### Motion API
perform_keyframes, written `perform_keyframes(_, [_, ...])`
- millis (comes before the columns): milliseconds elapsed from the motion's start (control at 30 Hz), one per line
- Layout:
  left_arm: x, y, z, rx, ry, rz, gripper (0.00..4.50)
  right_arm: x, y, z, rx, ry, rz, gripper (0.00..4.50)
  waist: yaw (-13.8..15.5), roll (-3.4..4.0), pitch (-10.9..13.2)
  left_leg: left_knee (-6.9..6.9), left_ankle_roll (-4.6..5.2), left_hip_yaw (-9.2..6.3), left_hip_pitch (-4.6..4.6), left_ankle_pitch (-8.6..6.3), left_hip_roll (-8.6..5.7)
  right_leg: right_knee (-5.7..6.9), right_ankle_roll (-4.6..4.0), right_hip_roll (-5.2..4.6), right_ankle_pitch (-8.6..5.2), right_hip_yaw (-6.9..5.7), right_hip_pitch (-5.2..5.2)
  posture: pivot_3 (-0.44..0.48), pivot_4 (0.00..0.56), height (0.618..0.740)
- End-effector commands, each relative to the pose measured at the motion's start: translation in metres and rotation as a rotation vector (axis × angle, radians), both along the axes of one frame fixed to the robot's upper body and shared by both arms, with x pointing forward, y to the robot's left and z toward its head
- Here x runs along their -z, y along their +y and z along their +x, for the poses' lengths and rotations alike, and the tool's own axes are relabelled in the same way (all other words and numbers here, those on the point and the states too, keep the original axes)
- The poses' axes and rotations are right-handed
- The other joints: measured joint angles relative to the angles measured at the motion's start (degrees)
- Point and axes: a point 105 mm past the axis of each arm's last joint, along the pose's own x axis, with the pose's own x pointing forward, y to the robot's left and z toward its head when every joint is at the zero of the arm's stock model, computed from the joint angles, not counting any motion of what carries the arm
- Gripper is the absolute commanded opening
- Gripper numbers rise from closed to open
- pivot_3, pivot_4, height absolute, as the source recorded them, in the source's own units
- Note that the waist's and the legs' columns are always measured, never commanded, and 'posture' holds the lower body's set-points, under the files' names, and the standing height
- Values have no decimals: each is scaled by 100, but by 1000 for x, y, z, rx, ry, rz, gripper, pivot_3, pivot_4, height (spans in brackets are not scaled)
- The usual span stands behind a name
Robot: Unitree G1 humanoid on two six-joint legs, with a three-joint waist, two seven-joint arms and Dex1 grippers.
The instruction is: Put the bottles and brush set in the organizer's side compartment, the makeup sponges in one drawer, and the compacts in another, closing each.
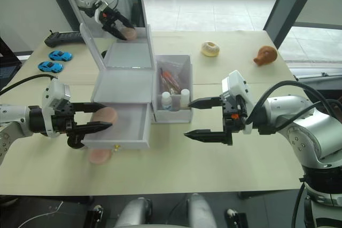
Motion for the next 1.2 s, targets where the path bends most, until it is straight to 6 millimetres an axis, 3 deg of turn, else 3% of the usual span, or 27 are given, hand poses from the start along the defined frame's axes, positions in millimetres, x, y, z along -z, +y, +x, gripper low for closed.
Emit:
perform_keyframes(33, [-10, -2, -3, 35, -54, 32, 2952, -10, -2, -3, 0, -68, 7, 4500, 1, 0, 0, 0, 0, 0, 0, 0, 0, 0, 0, 0, 0, 0, 0, 0, 150, 740])
perform_keyframes(233, [-6, 0, -7, 52, -48, 47, 2952, -8, -5, -2, 8, -61, 16, 4500, 9, 0, 0, 1, 0, 0, 0, 0, -1, -1, 0, -1, 0, 0, 1, 0, 150, 740])
perform_keyframes(400, [-15, -3, -8, 59, -61, 16, 4472, -6, -6, 0, 11, -68, 4, 4500, 5, 0, 0, 2, 0, 0, -1, 0, -1, -1, 1, -1, -1, 0, 1, 0, 150, 740])
perform_keyframes(633, [-42, 13, -14, 21, -89, -6, 4472, -11, -7, 3, -14, -85, -14, 4500, -10, 1, 1, 2, 0, 0, 0, 0, 0, 0, 2, 0, -1, 0, 0, 0, 150, 740])
perform_keyframes(733, [-53, 33, -18, -59, -124, -45, 4472, -18, -4, 6, -46, -103, -18, 4500, -20, 4, 3, 1, 0, 0, 1, 0, 1, 0, 2, 0, -1, 0, 0, 0, 150, 740])
perform_keyframes(867, [-54, 70, -32, -211, -130, -83, 4472, -25, 4, 18, -70, -180, -60, 4500, -44, 10, 6, -1, 0, 5, 7, 0, 15, 0, 0, 9, 0, -1, -1, 0, 150, 740])
perform_keyframes(1067, [-27, 126, -68, -451, -100, -59, 4472, -33, 3, 28, -109, -190, -100, 4500, -13, 13, 8, -4, 0, 8, 6, 0, 53, -6, -29, 41, 11, -5, -9, 0, 150, 740])
perform_keyframes(1200, [4, 156, -108, -620, -52, -33, 4472, -31, -5, 40, -99, -189, -131, 4500, -7, 6, 5, -6, -1, 15, 7, -1, 58, -17, -43, 37, 14, -7, -9, 0, 150, 740])
